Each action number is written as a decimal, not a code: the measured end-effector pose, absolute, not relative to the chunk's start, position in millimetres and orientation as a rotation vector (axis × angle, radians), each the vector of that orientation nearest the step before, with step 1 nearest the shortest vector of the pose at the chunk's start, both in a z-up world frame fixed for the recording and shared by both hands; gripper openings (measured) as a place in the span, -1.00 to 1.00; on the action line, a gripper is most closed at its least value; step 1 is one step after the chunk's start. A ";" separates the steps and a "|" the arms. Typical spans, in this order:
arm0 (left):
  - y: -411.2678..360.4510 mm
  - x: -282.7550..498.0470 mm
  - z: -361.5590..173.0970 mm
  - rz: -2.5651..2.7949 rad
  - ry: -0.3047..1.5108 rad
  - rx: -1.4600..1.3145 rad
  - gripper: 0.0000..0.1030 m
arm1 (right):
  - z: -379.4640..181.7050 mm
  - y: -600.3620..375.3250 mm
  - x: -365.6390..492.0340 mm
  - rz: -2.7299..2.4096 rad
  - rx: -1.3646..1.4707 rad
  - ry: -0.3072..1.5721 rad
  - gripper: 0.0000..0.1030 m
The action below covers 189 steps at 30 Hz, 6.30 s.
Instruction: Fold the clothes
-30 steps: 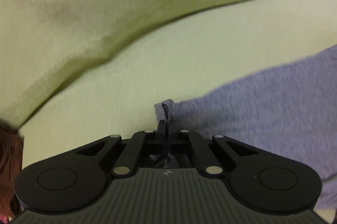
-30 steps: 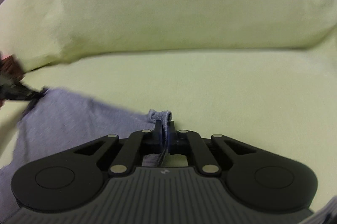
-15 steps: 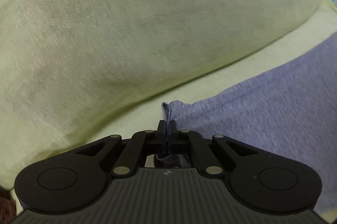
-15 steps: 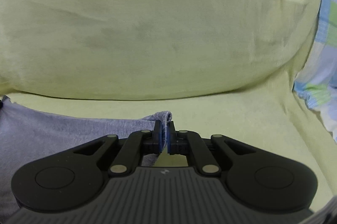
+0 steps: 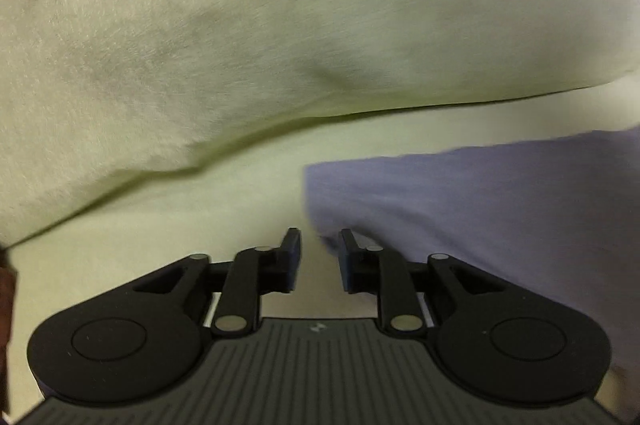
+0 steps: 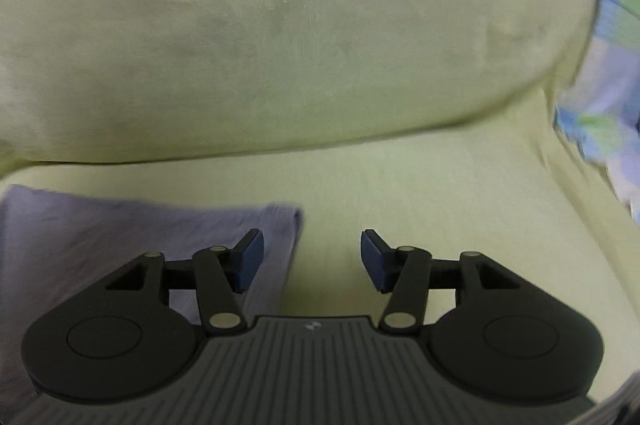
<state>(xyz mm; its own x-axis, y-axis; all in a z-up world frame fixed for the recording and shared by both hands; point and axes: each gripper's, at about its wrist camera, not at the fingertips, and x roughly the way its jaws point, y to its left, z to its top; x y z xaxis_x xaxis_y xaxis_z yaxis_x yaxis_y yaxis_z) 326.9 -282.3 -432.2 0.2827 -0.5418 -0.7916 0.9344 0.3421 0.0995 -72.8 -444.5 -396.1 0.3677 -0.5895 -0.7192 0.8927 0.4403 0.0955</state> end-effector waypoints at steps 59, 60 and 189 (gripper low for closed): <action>-125.7 152.2 -432.7 -0.960 1.240 0.634 -0.57 | -413.4 -320.2 -161.1 -0.816 0.569 0.926 -0.09; -115.8 148.2 -429.6 -0.917 1.244 0.607 -0.57 | -416.7 -327.2 -161.4 -0.801 0.599 0.896 -0.09; -69.8 198.1 -466.5 -0.852 1.331 0.311 -0.89 | -388.1 -270.7 125.8 0.055 0.200 0.951 -0.80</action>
<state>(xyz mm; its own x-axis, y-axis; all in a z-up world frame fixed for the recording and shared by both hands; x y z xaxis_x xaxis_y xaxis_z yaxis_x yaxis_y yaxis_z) 198.1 -69.8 -466.5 -0.0011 -0.3628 -0.9319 0.6947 0.6701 -0.2617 125.8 -270.7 -388.1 0.5808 0.1349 -0.8028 0.0408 0.9801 0.1942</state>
